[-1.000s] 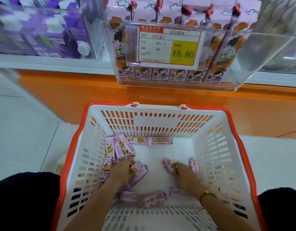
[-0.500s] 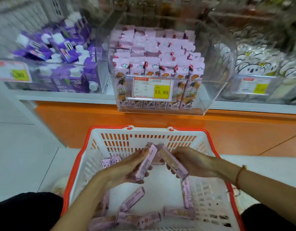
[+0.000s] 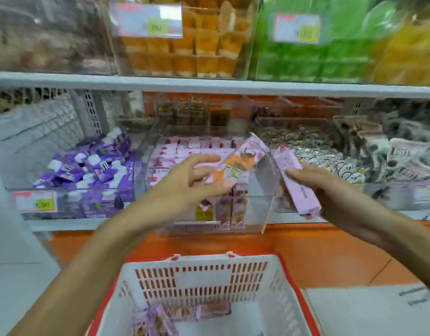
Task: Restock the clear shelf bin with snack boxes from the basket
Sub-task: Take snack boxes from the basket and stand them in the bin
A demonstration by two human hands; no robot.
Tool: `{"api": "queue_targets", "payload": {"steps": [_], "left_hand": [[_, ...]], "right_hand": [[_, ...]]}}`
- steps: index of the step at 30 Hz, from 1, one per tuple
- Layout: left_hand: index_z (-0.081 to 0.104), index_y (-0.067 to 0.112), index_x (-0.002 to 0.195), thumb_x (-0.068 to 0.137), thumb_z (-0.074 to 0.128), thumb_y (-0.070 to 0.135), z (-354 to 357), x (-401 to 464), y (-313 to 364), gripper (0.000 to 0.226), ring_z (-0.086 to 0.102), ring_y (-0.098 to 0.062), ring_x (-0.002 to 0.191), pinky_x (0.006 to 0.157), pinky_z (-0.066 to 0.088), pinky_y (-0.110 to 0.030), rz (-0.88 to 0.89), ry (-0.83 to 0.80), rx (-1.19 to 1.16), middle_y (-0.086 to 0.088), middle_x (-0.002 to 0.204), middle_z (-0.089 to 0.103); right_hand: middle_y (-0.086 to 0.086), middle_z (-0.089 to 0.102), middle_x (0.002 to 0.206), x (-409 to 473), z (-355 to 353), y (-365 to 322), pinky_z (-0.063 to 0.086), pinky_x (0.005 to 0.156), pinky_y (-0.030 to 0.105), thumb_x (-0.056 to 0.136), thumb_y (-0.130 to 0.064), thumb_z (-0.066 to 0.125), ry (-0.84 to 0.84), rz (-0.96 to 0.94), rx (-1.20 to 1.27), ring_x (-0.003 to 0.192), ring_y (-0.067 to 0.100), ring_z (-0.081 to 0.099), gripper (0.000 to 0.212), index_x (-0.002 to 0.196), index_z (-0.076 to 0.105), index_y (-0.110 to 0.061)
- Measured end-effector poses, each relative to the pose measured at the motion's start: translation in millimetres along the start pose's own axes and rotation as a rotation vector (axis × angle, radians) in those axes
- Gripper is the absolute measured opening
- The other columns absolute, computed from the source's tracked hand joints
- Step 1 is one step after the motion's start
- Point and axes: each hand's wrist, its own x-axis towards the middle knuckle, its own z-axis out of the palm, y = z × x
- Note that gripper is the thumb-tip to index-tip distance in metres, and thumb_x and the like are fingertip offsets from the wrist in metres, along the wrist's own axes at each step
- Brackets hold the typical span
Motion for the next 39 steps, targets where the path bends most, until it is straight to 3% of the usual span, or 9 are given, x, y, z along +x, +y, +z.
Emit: {"api": "queue_targets", "payload": {"steps": [5,8,10,13,17,22,29,34,39], "left_hand": [[0.061,0.014,0.109,0.08,0.073,0.015,-11,71,19,0.031,0.061,-0.011,0.081,0.069,0.052,-0.014,0.062,0.226,0.214,0.009,0.093,0.061],[0.064,0.012,0.11,0.076,0.077,0.018,-14,117,13,0.037,0.064,-0.02,0.088,0.087,0.052,-0.036,0.055,0.241,0.346,-0.004,0.094,0.069],[0.065,0.011,0.108,0.075,0.078,0.022,-14,145,6,0.037,0.066,-0.024,0.092,0.089,0.051,-0.04,0.068,0.229,0.436,-0.008,0.095,0.071],[0.063,0.012,0.097,0.072,0.08,0.026,-12,178,-7,0.034,0.066,-0.025,0.088,0.083,0.051,-0.036,0.068,0.197,0.503,-0.005,0.089,0.07],[0.054,0.017,0.117,0.066,0.083,0.032,-9,211,-17,0.061,0.063,-0.023,0.094,0.087,0.051,-0.038,0.035,0.147,0.565,-0.003,0.096,0.067],[0.05,0.019,0.123,0.067,0.081,0.036,-7,243,-35,0.066,0.055,-0.021,0.107,0.089,0.046,-0.034,-0.001,0.008,0.83,-0.002,0.121,0.056],[0.059,0.022,0.115,0.082,0.067,0.034,4,261,-61,0.036,0.058,-0.023,0.098,0.078,0.047,-0.028,-0.094,-0.134,1.191,-0.004,0.113,0.063],[0.057,0.015,0.121,0.088,0.061,0.039,-1,254,-46,0.041,0.058,-0.023,0.103,0.087,0.047,-0.031,-0.105,-0.144,0.992,-0.007,0.117,0.062],[0.059,0.017,0.113,0.1,0.037,0.036,6,222,-5,0.032,0.062,-0.017,0.106,0.087,0.051,-0.028,-0.033,-0.088,0.178,-0.005,0.119,0.064]], "right_hand": [[-0.003,0.055,0.06,40,-18,1,0.04,0.056,0.027,0.083,-0.033,0.061,0.257,-0.046,-0.106,0.054,0.013,0.05,0.012,0.083,0.055,-0.022],[-0.011,0.043,0.044,62,-25,5,0.033,0.04,0.015,0.064,-0.043,0.053,0.311,-0.033,-0.057,0.039,0.005,0.039,0.021,0.073,0.054,-0.024],[-0.012,0.047,0.044,76,-32,9,0.032,0.035,0.011,0.077,-0.031,0.051,0.328,-0.073,-0.066,0.034,-0.001,0.041,0.01,0.078,0.056,-0.023],[-0.012,0.061,0.069,92,-40,14,0.038,0.044,0.01,0.093,-0.014,0.05,0.323,-0.138,-0.142,0.048,-0.006,0.054,0.014,0.095,0.059,-0.024],[-0.01,0.061,0.085,94,-45,14,0.038,0.051,0.014,0.092,-0.023,0.056,0.287,-0.089,-0.085,0.066,-0.004,0.059,0.019,0.111,0.058,-0.027],[0.004,0.064,0.102,104,-46,7,0.044,0.084,0.033,0.09,-0.022,0.06,0.343,-0.063,-0.056,0.102,0.024,0.06,0.034,0.124,0.054,-0.018],[-0.001,0.068,0.089,110,-48,-4,0.051,0.077,0.024,0.087,-0.015,0.064,0.325,-0.117,-0.117,0.08,0.008,0.065,0.034,0.121,0.058,-0.015],[-0.01,0.072,0.075,114,-51,-14,0.048,0.061,0.017,0.083,-0.017,0.069,0.332,-0.138,-0.143,0.073,0.004,0.068,0.037,0.119,0.058,-0.017],[-0.004,0.072,0.072,125,-40,-24,0.048,0.054,0.013,0.077,-0.014,0.075,0.34,-0.197,-0.159,0.061,0.004,0.066,0.037,0.11,0.058,-0.01]]}}
